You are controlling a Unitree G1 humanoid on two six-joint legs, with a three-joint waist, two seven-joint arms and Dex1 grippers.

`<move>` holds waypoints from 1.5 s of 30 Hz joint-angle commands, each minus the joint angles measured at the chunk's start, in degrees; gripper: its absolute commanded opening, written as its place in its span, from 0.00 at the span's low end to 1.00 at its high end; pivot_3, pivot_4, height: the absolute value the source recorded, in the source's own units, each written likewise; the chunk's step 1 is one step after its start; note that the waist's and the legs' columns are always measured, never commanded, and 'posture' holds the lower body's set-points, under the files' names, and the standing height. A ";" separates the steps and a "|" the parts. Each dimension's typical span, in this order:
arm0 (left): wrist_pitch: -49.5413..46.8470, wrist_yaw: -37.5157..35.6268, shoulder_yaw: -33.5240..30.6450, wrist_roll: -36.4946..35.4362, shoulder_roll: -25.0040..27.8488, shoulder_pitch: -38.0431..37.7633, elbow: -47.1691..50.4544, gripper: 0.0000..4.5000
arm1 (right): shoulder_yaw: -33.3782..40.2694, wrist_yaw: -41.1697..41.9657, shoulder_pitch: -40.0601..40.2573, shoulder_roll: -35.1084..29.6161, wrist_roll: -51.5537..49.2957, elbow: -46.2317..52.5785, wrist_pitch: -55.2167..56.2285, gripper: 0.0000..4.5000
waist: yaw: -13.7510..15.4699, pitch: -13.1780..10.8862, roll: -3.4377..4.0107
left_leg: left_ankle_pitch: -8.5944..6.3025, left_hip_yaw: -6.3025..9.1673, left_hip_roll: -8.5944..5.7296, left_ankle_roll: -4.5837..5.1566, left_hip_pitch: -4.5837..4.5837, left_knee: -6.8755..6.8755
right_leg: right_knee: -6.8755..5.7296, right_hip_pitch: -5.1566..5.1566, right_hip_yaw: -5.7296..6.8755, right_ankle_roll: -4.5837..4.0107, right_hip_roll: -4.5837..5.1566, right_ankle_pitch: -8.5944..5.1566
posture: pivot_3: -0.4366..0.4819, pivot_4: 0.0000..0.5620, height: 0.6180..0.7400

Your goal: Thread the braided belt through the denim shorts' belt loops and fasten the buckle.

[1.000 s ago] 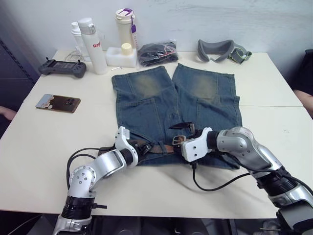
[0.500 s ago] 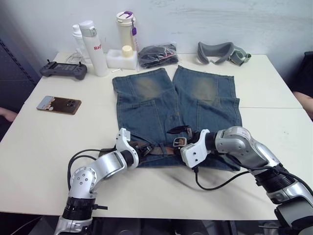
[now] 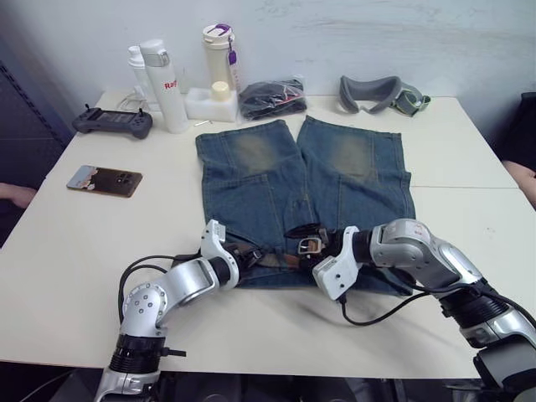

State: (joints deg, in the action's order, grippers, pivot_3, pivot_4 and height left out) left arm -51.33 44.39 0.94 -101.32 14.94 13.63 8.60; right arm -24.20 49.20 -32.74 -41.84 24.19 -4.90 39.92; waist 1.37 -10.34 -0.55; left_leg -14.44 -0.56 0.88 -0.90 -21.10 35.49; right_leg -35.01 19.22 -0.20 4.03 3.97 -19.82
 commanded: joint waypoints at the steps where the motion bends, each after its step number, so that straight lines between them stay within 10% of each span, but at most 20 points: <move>1: -1.33 0.80 2.30 -0.01 -1.46 -2.35 -3.86 0.00 | -2.51 1.61 0.24 -0.66 -0.03 -1.17 3.39 0.98 | 0.01 0.03 0.05 | -0.04 0.00 -0.03 0.06 0.00 0.00 | 0.06 -0.04 0.01 0.00 0.05 0.00 | 0.48 0.27 1.00; 9: -0.97 0.74 1.89 -1.45 -3.07 -3.25 -3.70 0.00 | -3.10 0.97 -0.27 2.75 -0.91 -2.40 3.49 0.98 | -0.14 0.17 0.17 | -0.26 0.07 -0.08 0.27 0.20 -0.01 | 0.70 -0.59 0.15 0.02 0.18 0.01 | 0.48 0.27 1.00; 30: -5.34 -1.41 3.09 -0.17 -2.21 -1.98 -5.61 0.00 | 11.05 3.65 7.51 12.72 -29.58 14.91 -42.92 0.98 | 0.24 0.30 0.53 | -0.48 0.33 -0.06 0.05 -0.06 -0.38 | 0.84 -0.31 0.39 0.04 0.27 0.03 | 0.48 0.27 1.00; 45: -6.49 -2.18 2.39 0.56 -2.19 -1.38 -6.31 0.00 | 7.41 3.23 5.06 4.66 -15.34 6.37 -26.04 0.98 | 0.22 0.28 0.68 | -0.72 0.31 -0.42 0.41 -0.19 -0.43 | 1.46 -0.52 0.48 0.04 0.61 0.02 | 0.48 0.27 1.00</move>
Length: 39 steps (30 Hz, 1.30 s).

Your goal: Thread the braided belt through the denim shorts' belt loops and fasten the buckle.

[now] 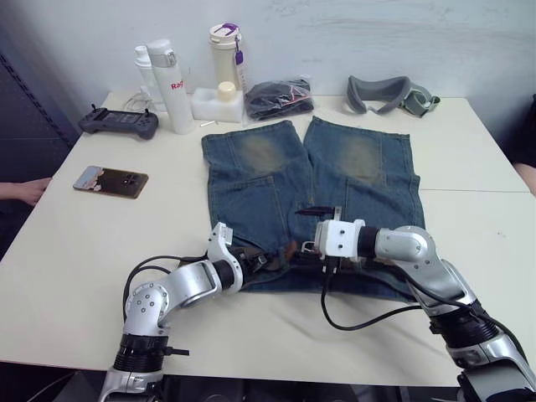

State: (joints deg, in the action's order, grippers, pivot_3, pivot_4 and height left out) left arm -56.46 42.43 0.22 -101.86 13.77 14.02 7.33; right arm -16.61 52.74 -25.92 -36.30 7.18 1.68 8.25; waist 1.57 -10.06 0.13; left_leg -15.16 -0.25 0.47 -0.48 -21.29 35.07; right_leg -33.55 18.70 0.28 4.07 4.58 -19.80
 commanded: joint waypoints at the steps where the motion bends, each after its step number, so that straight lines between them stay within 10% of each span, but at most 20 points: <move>1: -1.42 -0.27 3.07 1.12 -1.01 -1.69 -5.13 0.00 | -0.33 -0.37 -1.85 -0.84 1.90 -0.61 6.61 0.98 | 0.05 0.00 0.00 | 0.00 0.01 -0.01 0.00 0.00 0.00 | 0.02 -0.01 0.01 0.00 0.00 0.00 | 0.48 0.27 1.00; 15: -1.99 -1.70 2.68 1.97 -1.10 -0.93 -5.76 0.00 | -2.17 -3.65 -2.76 -2.55 8.38 -1.94 27.96 0.98 | 0.12 -0.03 -0.05 | 0.22 0.17 -0.17 -0.30 0.01 0.03 | 0.07 -0.15 0.14 0.05 0.08 0.02 | 0.48 0.27 1.00; 25: -0.76 -1.46 1.25 2.02 -0.68 -1.28 -4.37 0.00 | -3.16 -3.90 -2.13 -3.60 9.85 -4.38 31.07 0.07 | 0.10 -0.07 -0.11 | 0.24 0.25 -0.21 -0.29 0.00 0.04 | 0.07 -0.16 0.21 0.05 0.13 0.02 | 0.48 0.27 1.00; 34: -3.08 -3.19 -1.38 -10.05 11.74 -5.86 5.02 0.78 | -1.94 -3.89 -3.34 -5.03 8.60 -6.58 32.22 0.00 | -0.88 -0.35 -0.58 | 0.29 0.24 0.08 -0.20 -0.31 -0.04 | 0.08 0.17 0.23 0.10 -0.05 -0.02 | 0.48 0.27 1.00; 39: -7.92 -18.68 -6.60 -11.14 24.03 -10.66 10.89 0.98 | 0.05 -2.70 -5.21 -9.16 6.09 -9.04 34.47 0.00 | -1.86 -0.40 -0.61 | 0.09 0.20 0.31 -0.54 -0.43 -0.23 | -0.37 0.70 0.24 0.73 -0.26 -0.23 | 0.48 0.27 1.00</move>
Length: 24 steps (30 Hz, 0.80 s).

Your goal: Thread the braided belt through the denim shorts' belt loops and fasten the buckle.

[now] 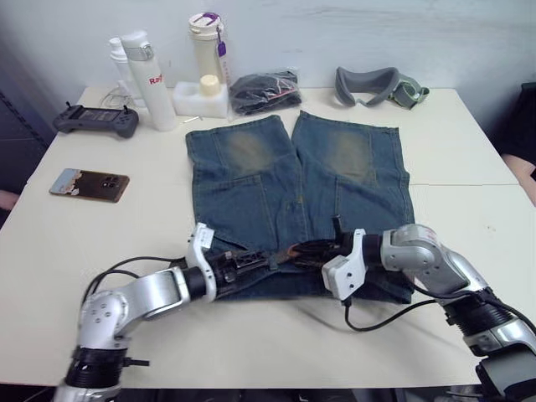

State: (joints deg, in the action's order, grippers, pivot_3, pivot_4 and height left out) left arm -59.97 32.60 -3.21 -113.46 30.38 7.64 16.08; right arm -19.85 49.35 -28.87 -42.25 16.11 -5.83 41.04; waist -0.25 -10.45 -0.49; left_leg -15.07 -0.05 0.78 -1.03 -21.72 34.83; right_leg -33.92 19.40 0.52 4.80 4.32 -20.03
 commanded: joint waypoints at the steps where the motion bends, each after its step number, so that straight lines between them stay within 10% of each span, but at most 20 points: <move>1: -6.52 -13.36 -4.24 0.46 10.53 -5.15 4.05 0.98 | 3.76 1.16 -3.10 -4.24 -3.69 -2.55 2.14 0.00 | -0.22 -0.07 -0.06 | 0.03 0.00 0.07 -0.10 -0.06 -0.12 | -0.03 0.15 0.00 -0.03 -0.09 -0.06 | 0.48 0.27 1.00; 8: -10.37 -29.64 -6.80 0.67 22.55 -7.24 10.51 0.98 | 4.88 1.71 -6.42 -7.29 -5.24 -8.39 4.51 0.00 | 0.20 -1.12 0.26 | 0.14 0.10 0.23 -0.30 -0.87 0.01 | -0.51 1.13 0.05 -0.17 -0.26 -0.27 | 0.48 0.27 1.00; 17: -8.65 -53.78 -26.12 8.22 30.17 -9.39 10.39 0.98 | 7.26 8.29 -9.74 -12.82 -13.91 -10.23 3.54 0.00 | 0.03 -1.52 0.20 | 0.17 0.08 0.09 -0.16 -1.30 0.31 | -0.77 1.50 0.04 -0.25 -0.09 -0.30 | 0.48 0.27 1.00; 24: 8.28 -55.15 -19.68 34.18 23.80 5.94 7.84 0.98 | 10.18 15.04 -9.20 -15.52 -23.68 -6.06 -8.03 0.00 | 0.29 -1.56 0.18 | 0.26 -0.06 0.04 -0.12 -1.50 0.31 | -1.08 1.84 -0.01 -0.10 -0.11 -0.23 | 0.48 0.27 1.00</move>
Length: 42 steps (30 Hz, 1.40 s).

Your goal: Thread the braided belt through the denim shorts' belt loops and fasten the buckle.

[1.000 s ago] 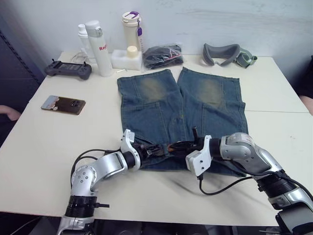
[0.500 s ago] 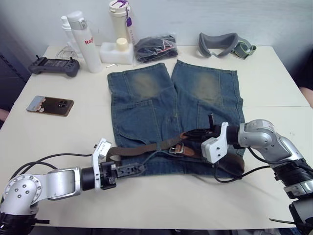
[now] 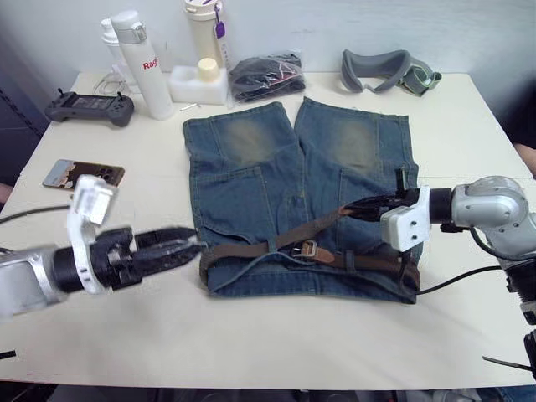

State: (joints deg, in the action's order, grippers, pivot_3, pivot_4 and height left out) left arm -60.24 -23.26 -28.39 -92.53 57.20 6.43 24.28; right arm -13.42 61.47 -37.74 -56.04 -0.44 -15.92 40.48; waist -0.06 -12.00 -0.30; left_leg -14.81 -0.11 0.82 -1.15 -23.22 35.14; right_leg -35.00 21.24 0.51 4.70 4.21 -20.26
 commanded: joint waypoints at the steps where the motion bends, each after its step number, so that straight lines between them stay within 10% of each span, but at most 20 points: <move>1: 8.89 -0.29 7.49 15.15 -3.77 9.08 -0.98 0.98 | 4.33 3.81 -0.25 -1.81 -8.77 5.03 -10.07 0.00 | 0.18 -0.04 -0.06 | 0.03 0.02 0.00 0.00 -0.01 0.03 | -0.02 -0.01 0.02 0.06 -0.03 0.03 | 0.48 0.27 1.00; 12: 18.40 -9.36 41.61 51.19 -15.37 30.71 -4.71 0.98 | 10.18 6.46 2.99 -3.31 -27.74 23.43 -53.82 0.00 | 0.17 -0.13 -0.22 | 0.10 -0.36 0.03 -0.03 -0.07 0.16 | -0.44 0.30 -0.36 0.39 -0.26 0.21 | 0.48 0.27 1.00; 25: 28.96 -13.99 47.80 69.94 -29.06 37.74 -14.01 0.98 | 13.17 0.82 1.08 1.69 -33.01 31.88 -72.57 0.00 | 0.11 -0.17 -0.29 | 0.06 -0.49 0.26 0.02 -0.08 0.90 | -1.00 0.37 -0.77 0.51 -0.57 0.28 | 0.48 0.27 1.00; 28: 29.77 -14.71 46.82 71.20 -30.77 38.00 -14.44 0.82 | 13.01 1.16 1.99 1.32 -31.73 32.06 -72.39 0.00 | 0.19 -0.17 -0.29 | 0.03 -0.50 0.23 0.07 -0.09 0.93 | -1.00 0.37 -0.79 0.54 -0.54 0.30 | 0.48 0.27 1.00; 36: 28.92 -19.14 43.82 70.56 -29.99 35.81 -11.64 0.02 | 12.40 1.90 2.77 1.27 -29.09 30.38 -71.50 0.00 | 0.00 -0.17 -0.29 | 0.02 -0.52 0.25 0.10 -0.09 0.94 | -1.03 0.37 -0.80 0.54 -0.56 0.30 | 0.48 0.27 1.00; 42: 28.32 -20.20 42.56 70.60 -29.64 34.69 -10.77 0.02 | 10.86 2.51 2.97 1.42 -26.21 28.96 -69.42 0.00 | 0.02 -0.17 -0.29 | 0.02 -0.52 0.24 0.12 -0.08 1.04 | -1.13 0.37 -0.82 0.55 -0.55 0.31 | 0.48 0.27 1.00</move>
State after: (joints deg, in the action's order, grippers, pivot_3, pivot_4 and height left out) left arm -32.21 -43.43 17.48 -21.47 27.19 41.12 10.95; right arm -3.50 64.39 -34.87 -54.08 -28.81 13.95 -28.89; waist -0.05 -12.17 -0.59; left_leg -14.79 -0.63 1.06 -1.03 -23.30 36.20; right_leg -36.14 21.61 -0.31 5.26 3.65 -19.95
